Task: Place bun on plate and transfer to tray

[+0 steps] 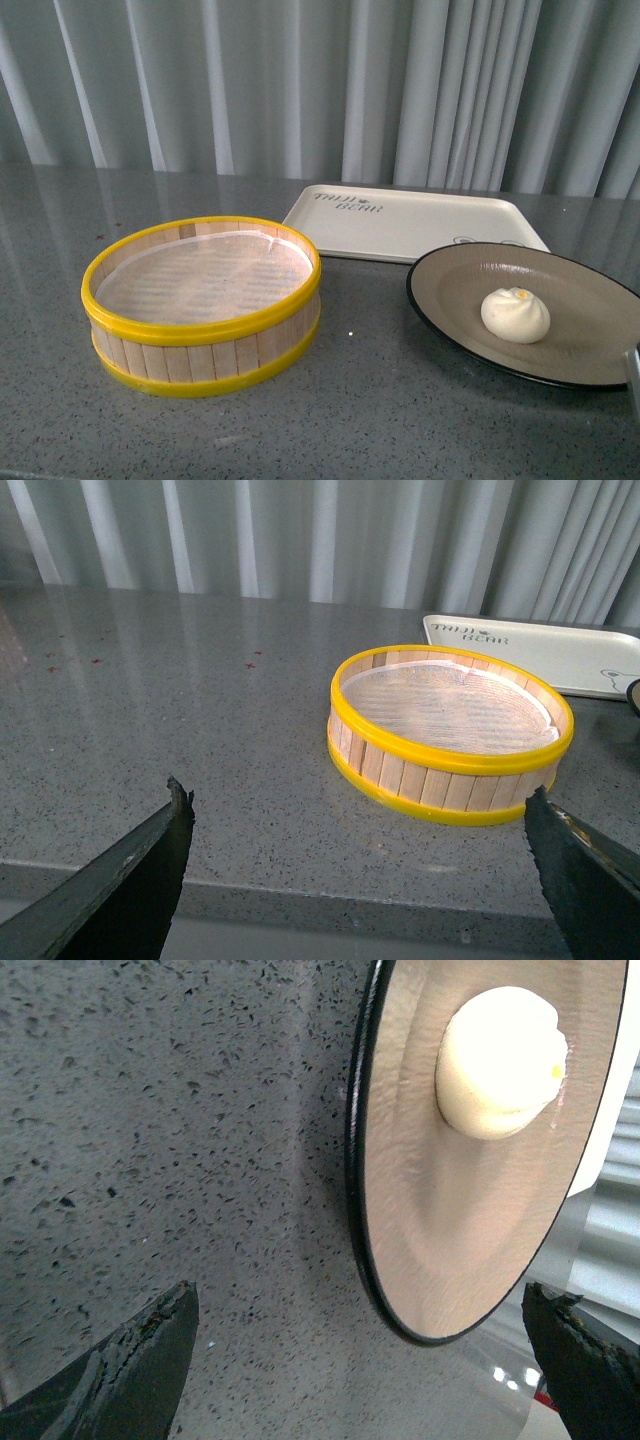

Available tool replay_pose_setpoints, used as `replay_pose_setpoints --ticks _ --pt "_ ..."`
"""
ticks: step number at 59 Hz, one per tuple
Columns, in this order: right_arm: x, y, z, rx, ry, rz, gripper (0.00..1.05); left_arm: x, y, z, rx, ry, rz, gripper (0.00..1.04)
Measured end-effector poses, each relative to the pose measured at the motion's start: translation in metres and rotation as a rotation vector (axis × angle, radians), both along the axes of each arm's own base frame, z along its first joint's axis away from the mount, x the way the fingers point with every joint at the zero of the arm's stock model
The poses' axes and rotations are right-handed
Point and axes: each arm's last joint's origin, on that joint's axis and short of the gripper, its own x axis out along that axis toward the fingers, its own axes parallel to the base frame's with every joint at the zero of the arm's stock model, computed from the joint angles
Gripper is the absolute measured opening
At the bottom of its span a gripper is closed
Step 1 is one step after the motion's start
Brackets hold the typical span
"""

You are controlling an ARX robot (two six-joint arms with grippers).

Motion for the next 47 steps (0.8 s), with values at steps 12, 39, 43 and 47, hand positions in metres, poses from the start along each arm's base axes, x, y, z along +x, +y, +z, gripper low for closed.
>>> replay_pose_setpoints --ticks 12,39,43,47 --pt "0.014 0.005 -0.004 -0.017 -0.011 0.010 0.96 0.000 0.000 0.000 0.000 0.000 0.000 0.98" --pt "0.026 0.014 -0.013 -0.038 -0.021 0.034 0.96 0.000 0.000 0.000 0.000 0.000 0.000 0.98" --pt "0.026 0.015 -0.014 -0.040 -0.022 0.038 0.96 0.000 0.000 0.000 0.000 0.000 0.000 0.98" --pt "0.027 0.017 -0.015 -0.039 -0.026 0.044 0.95 0.000 0.000 0.000 0.000 0.000 0.000 0.98"
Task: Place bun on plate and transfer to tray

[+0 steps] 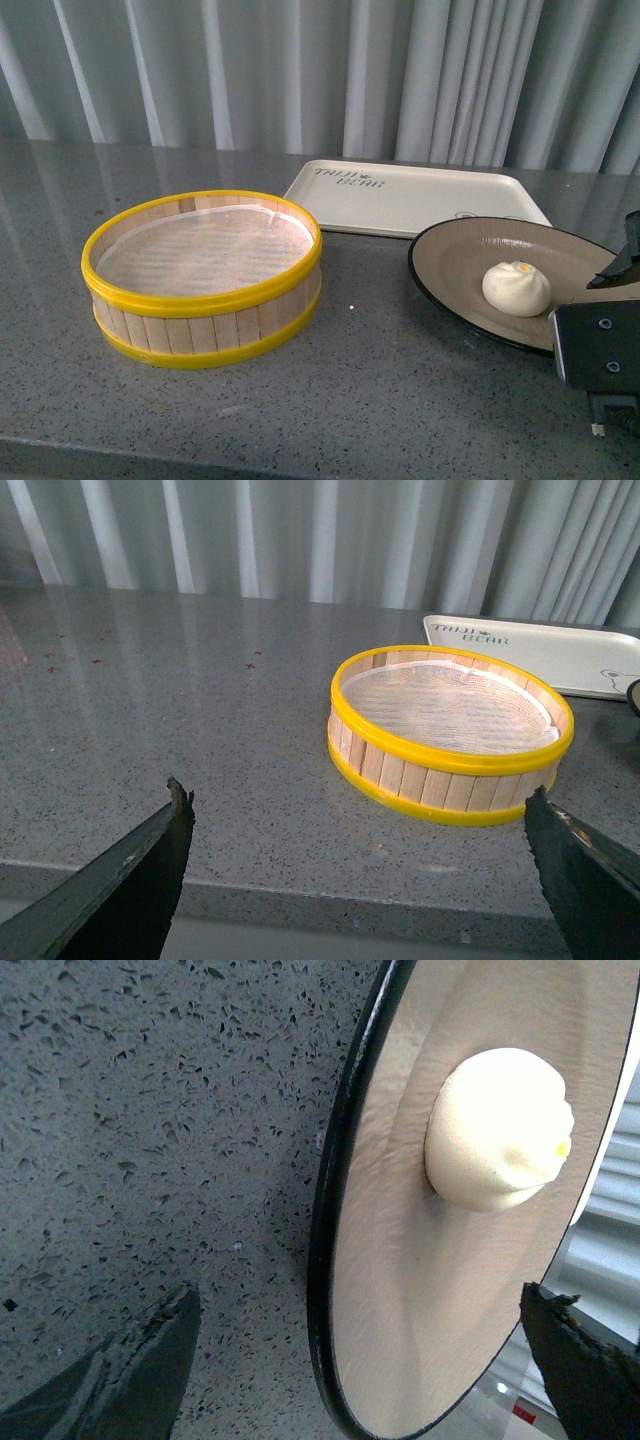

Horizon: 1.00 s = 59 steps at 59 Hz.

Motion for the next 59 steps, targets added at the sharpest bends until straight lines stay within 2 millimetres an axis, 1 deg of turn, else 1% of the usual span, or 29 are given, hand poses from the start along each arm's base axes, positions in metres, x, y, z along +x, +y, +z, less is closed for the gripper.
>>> replay_pose_setpoints --ticks 3,9,18,22,26,27,31,45,59 --pt "0.000 0.001 0.000 0.000 -0.002 0.004 0.89 0.000 0.000 0.000 0.000 0.000 0.000 0.98" --pt "0.002 0.004 -0.002 -0.005 -0.010 0.007 0.66 0.000 0.000 0.000 0.000 0.000 0.000 0.98" --pt "0.001 0.003 -0.007 -0.014 -0.014 -0.002 0.43 0.000 0.000 0.000 0.000 0.000 0.000 0.98" --pt "-0.002 0.002 -0.014 -0.023 -0.013 -0.005 0.25 0.000 0.000 0.000 0.000 0.000 0.000 0.98" --pt "-0.002 0.001 -0.016 -0.031 -0.038 -0.005 0.11 0.000 0.000 0.000 0.000 0.000 0.000 0.98" --pt "-0.003 0.001 -0.017 -0.034 -0.045 -0.004 0.09 0.000 0.000 0.000 0.000 0.000 0.000 0.98" --pt "-0.004 0.000 -0.015 -0.035 -0.081 -0.007 0.04 0.000 0.000 0.000 0.000 0.000 0.000 0.98" --pt "-0.013 -0.004 -0.020 -0.062 -0.125 0.008 0.04 0.000 0.000 0.000 0.000 0.000 0.000 0.98" --pt "-0.022 -0.004 -0.021 -0.089 -0.224 0.017 0.03 0.000 0.000 0.000 0.000 0.000 0.000 0.98"
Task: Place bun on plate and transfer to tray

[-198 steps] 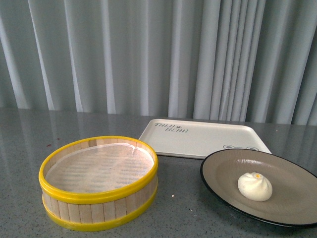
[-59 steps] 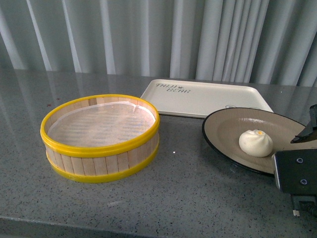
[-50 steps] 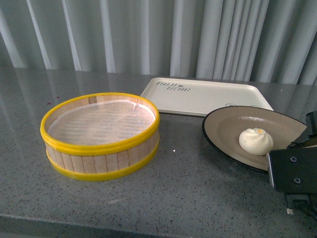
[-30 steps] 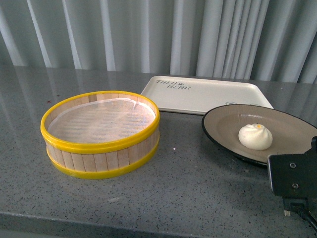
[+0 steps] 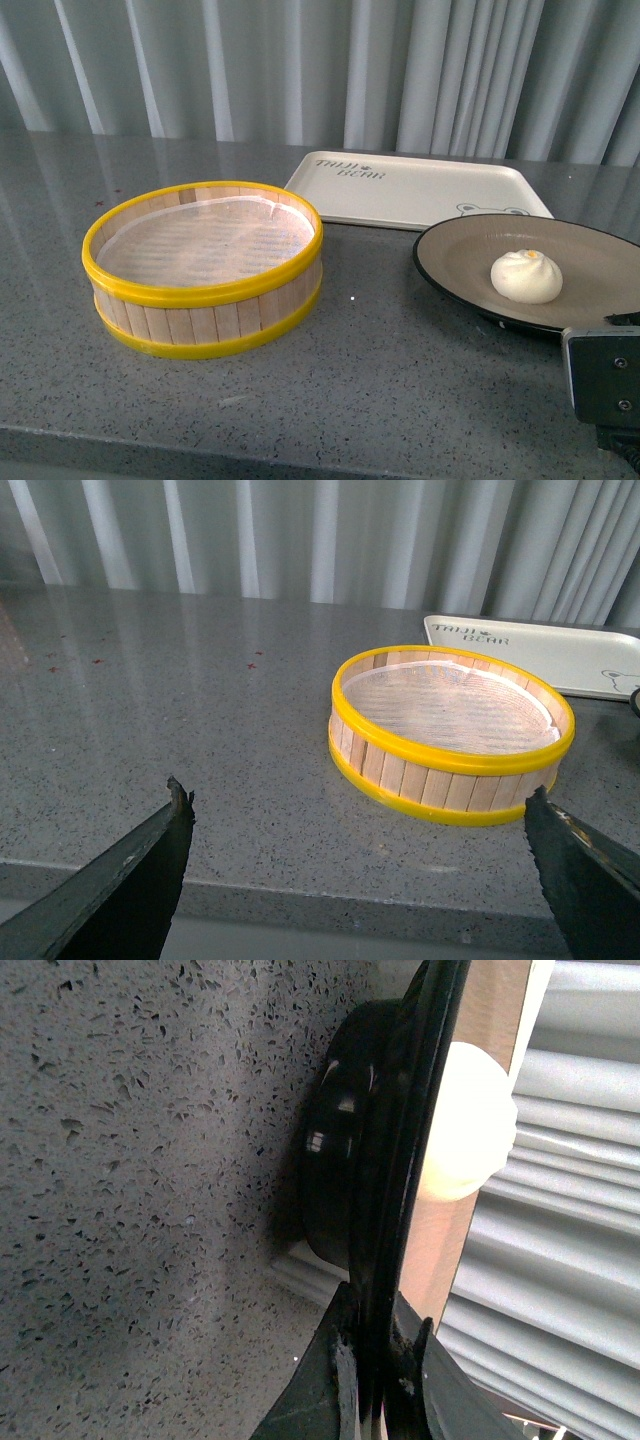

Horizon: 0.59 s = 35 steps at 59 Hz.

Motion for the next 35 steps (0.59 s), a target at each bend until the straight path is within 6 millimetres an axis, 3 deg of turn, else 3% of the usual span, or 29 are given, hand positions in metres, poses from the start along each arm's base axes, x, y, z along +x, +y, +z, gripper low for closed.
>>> replay_pose_setpoints --ticks 19,35 --pt "-0.004 -0.005 0.005 0.003 -0.155 -0.039 0.03 0.000 0.000 0.000 0.000 0.000 0.000 0.98" --pt "0.026 -0.029 0.038 0.038 -0.277 -0.037 0.03 0.000 0.000 0.000 0.000 0.000 0.000 0.98"
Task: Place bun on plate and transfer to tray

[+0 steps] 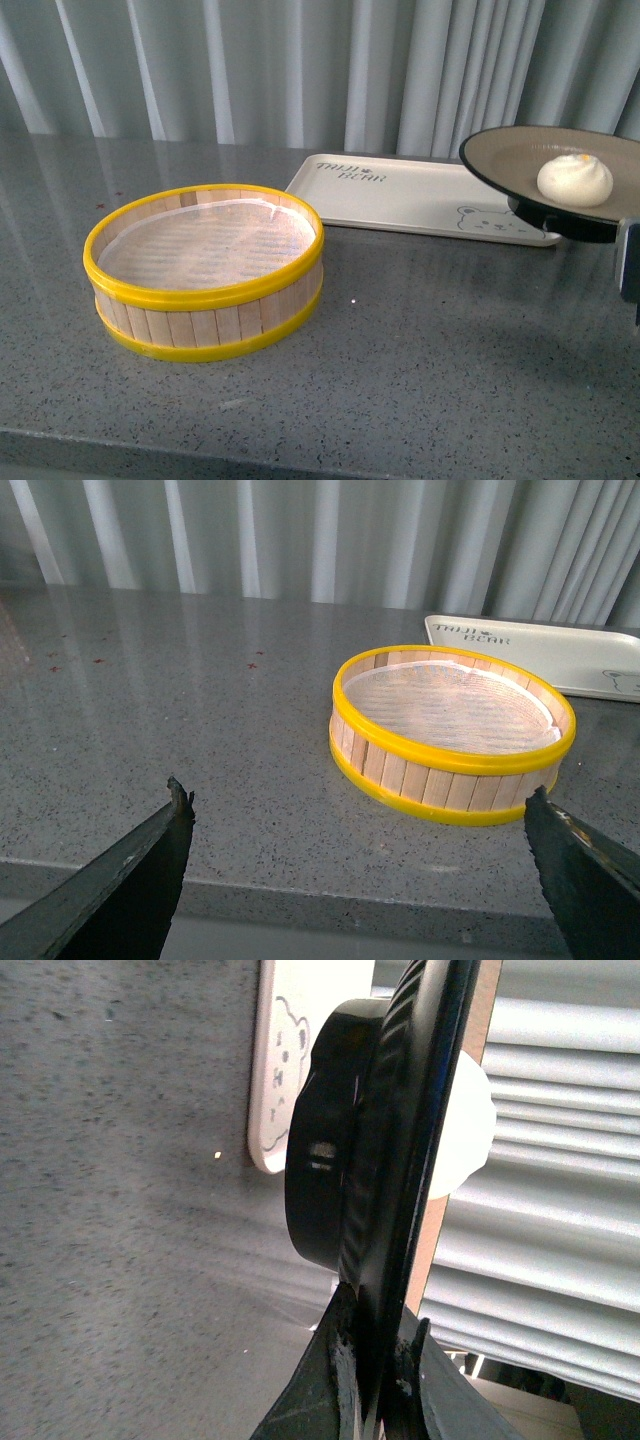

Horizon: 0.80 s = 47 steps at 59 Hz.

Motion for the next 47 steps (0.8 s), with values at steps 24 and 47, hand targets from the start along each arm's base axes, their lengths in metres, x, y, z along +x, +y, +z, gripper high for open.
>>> replay_pose_setpoints --ticks 24,47 --pt "0.071 -0.016 0.002 0.066 0.009 0.060 0.03 0.000 0.000 0.000 0.000 0.000 0.000 0.98" --pt "0.108 -0.019 -0.006 0.084 0.080 0.083 0.03 0.000 0.000 0.000 0.000 0.000 0.000 0.98"
